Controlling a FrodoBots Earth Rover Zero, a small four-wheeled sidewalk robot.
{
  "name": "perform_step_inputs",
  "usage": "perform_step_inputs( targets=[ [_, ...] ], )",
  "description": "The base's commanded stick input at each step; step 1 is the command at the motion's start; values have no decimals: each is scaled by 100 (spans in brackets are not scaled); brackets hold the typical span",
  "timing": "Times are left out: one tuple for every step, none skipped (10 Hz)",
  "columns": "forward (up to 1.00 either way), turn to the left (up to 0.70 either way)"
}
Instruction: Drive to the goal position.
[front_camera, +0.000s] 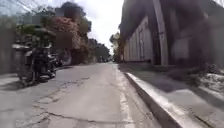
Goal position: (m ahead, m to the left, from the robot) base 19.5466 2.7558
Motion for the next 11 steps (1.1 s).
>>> perform_step_inputs(
  targets=[
    [100,0],
    [100,0],
    [100,0],
    [100,0],
    [100,0],
    [100,0],
    [100,0],
    [100,0],
    [100,0],
    [100,0],
    [100,0]
  ],
)
